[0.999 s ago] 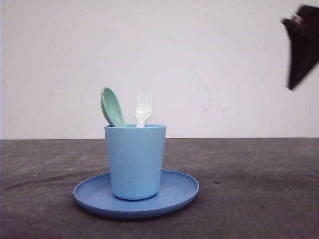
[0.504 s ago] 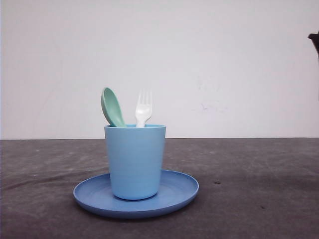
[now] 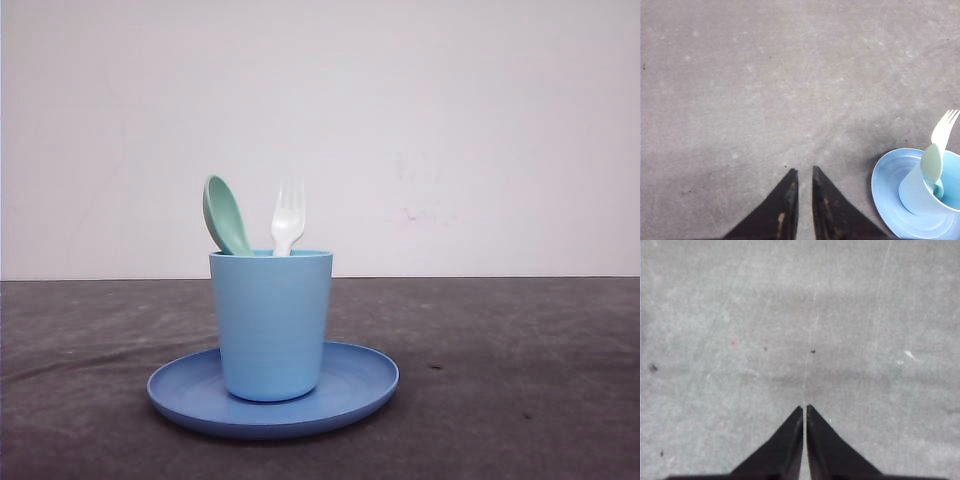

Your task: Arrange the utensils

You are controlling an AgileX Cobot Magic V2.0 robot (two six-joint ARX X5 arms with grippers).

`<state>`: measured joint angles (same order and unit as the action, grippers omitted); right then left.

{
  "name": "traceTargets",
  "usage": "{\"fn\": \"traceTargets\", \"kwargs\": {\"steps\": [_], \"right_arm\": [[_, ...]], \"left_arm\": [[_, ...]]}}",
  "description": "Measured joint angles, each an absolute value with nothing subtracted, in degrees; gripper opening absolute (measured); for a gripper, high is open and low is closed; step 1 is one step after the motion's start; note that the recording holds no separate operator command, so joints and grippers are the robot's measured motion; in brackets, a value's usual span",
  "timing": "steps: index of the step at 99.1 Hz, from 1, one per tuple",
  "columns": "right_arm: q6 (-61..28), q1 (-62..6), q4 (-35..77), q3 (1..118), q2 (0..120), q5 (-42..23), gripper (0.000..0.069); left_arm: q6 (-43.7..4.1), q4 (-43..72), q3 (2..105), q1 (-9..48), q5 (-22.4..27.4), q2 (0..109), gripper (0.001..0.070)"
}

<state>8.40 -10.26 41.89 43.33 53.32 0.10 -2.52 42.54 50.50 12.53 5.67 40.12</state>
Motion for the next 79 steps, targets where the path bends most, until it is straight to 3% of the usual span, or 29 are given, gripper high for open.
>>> {"fn": "traceTargets", "kwargs": {"steps": [20, 38, 57, 79], "right_arm": [[8.40, -10.26, 41.89, 43.33, 53.32, 0.10, 0.0010], [8.40, -10.26, 41.85, 43.33, 53.32, 0.08, 0.0010], [8.40, -10.28, 41.85, 43.33, 53.32, 0.03, 0.0010], [8.40, -10.26, 41.85, 43.33, 53.32, 0.03, 0.0010]], "left_arm": [[-2.52, 42.52, 50.50, 12.53, 5.63, 40.12, 0.0025], [-0.47, 40.47, 47.59, 7.60, 0.51, 35.51, 0.0025], [-0.67, 30.61, 34.06, 2.11, 1.23, 22.35, 0.0025], [-1.98, 18.55, 14.20, 1.26, 1.21, 6.31, 0.0025]]}}
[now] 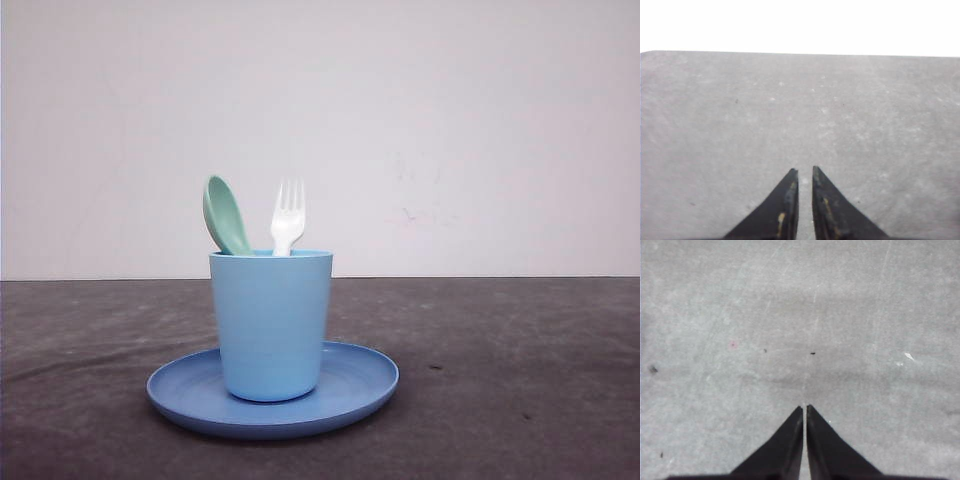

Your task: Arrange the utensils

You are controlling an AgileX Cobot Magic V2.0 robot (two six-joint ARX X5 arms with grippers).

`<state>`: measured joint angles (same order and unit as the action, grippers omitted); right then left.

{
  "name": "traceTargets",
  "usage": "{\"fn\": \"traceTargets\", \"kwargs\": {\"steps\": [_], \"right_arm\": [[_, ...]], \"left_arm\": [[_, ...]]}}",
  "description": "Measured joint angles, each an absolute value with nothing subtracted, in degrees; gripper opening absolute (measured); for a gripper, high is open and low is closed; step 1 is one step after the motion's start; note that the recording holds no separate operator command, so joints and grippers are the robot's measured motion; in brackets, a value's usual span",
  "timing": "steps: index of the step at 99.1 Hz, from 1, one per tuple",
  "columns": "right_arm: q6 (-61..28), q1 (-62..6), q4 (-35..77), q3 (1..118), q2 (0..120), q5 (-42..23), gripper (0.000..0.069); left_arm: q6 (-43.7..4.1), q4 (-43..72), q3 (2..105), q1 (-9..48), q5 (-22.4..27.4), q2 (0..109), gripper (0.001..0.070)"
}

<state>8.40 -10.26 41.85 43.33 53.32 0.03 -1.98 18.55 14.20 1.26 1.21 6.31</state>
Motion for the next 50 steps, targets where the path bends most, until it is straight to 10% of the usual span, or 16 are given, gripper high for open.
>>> {"fn": "traceTargets", "kwargs": {"steps": [50], "right_arm": [[8.40, -10.26, 38.68, 43.33, 53.39, 0.03, 0.0010]], "left_arm": [[-4.10, 10.46, 1.83, 1.28, 1.23, 0.25, 0.0024]]}}
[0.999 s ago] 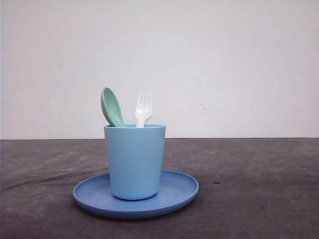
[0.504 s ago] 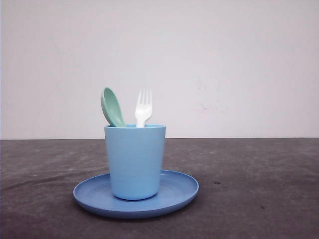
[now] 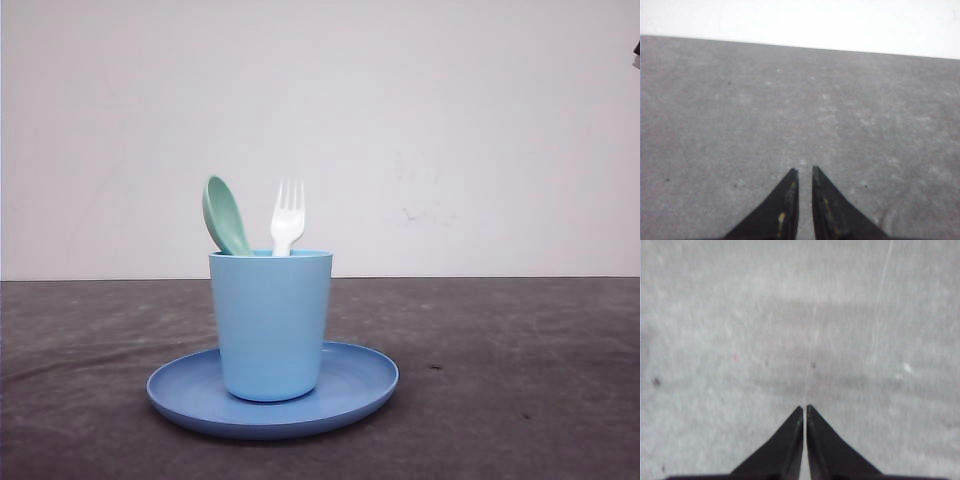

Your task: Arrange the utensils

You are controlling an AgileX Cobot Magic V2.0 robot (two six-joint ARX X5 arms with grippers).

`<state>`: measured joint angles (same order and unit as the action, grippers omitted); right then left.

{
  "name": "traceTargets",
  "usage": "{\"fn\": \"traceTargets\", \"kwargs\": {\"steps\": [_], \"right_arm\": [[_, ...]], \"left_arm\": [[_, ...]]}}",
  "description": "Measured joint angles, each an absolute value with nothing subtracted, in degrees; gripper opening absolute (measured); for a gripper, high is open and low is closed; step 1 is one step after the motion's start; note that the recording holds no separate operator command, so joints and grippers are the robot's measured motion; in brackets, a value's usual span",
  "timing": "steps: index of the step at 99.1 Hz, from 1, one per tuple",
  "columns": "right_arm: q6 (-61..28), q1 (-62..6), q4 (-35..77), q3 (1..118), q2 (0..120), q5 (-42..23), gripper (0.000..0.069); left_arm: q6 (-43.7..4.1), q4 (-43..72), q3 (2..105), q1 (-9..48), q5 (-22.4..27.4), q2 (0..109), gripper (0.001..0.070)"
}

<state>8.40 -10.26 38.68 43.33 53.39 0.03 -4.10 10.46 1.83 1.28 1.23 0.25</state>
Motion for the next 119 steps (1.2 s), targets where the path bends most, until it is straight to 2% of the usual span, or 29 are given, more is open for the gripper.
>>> {"fn": "traceTargets", "kwargs": {"steps": [66, 75, 90, 107, 119], "right_arm": [[8.40, -10.28, 26.46, 43.33, 53.39, 0.08, 0.0010], [8.03, -9.63, 25.41, 43.16, 52.05, -1.85, 0.0010], [6.55, -7.05, 21.43, 36.93, 42.83, -2.17, 0.0010], [5.93, -3.57, 14.68, 21.74, 28.25, 1.10, 0.0010], [5.82, -2.52, 13.78, 11.38, 16.88, 2.90, 0.0010]], "left_arm": [[-4.10, 10.46, 1.83, 1.28, 1.21, 0.25, 0.0024], [-4.10, 10.46, 1.83, 1.28, 1.21, 0.25, 0.0024], [-4.10, 10.46, 1.83, 1.28, 1.21, 0.25, 0.0024], [-4.10, 10.46, 1.83, 1.28, 1.21, 0.25, 0.0024], [-4.10, 10.46, 1.83, 1.28, 1.21, 0.25, 0.0024]]}}
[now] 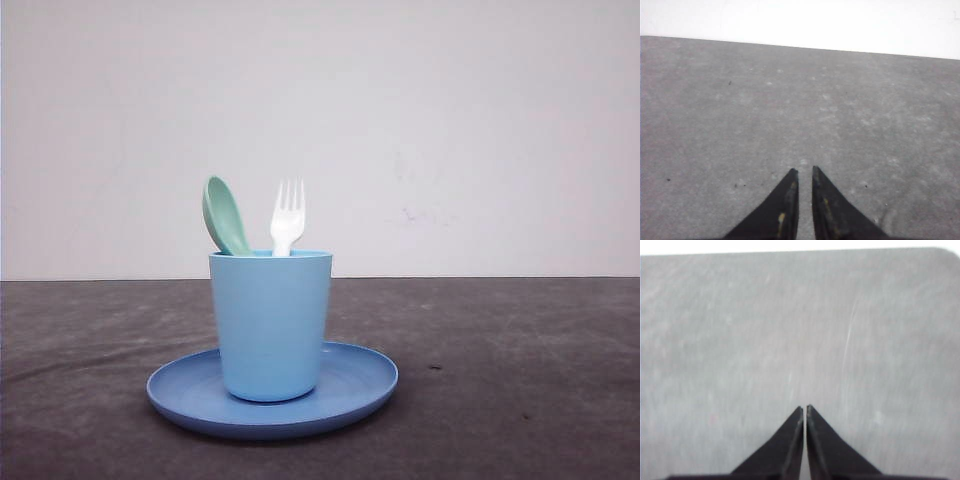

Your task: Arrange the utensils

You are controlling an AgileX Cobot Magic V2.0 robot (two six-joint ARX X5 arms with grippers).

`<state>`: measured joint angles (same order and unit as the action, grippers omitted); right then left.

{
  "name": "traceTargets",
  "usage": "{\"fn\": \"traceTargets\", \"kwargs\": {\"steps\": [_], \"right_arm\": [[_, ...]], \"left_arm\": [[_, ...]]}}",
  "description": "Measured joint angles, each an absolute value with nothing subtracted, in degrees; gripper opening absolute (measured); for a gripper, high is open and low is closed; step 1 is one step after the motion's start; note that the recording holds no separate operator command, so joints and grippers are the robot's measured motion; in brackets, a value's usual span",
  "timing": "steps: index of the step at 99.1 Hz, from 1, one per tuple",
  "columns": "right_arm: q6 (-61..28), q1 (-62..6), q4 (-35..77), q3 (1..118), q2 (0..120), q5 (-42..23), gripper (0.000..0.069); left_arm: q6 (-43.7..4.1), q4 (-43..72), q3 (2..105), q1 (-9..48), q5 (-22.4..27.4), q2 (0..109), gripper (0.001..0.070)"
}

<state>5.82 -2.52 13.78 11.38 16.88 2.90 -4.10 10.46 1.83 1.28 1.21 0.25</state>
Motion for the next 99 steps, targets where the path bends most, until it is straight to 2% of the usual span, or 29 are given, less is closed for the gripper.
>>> {"fn": "traceTargets", "kwargs": {"steps": [23, 30, 99], "right_arm": [[5.78, -2.17, 11.66, 1.93, 0.58, 3.03, 0.0010], [5.78, -2.13, 9.15, 1.45, -0.03, 3.05, 0.0010], [5.76, -2.13, 9.63, 0.99, 0.23, 2.76, 0.0010]], "left_arm": [[-4.10, 10.46, 1.83, 1.28, 1.23, 0.25, 0.0024], [-4.10, 10.46, 1.83, 1.28, 1.23, 0.25, 0.0024], [-4.10, 10.46, 1.83, 1.28, 1.21, 0.25, 0.0024]]}}
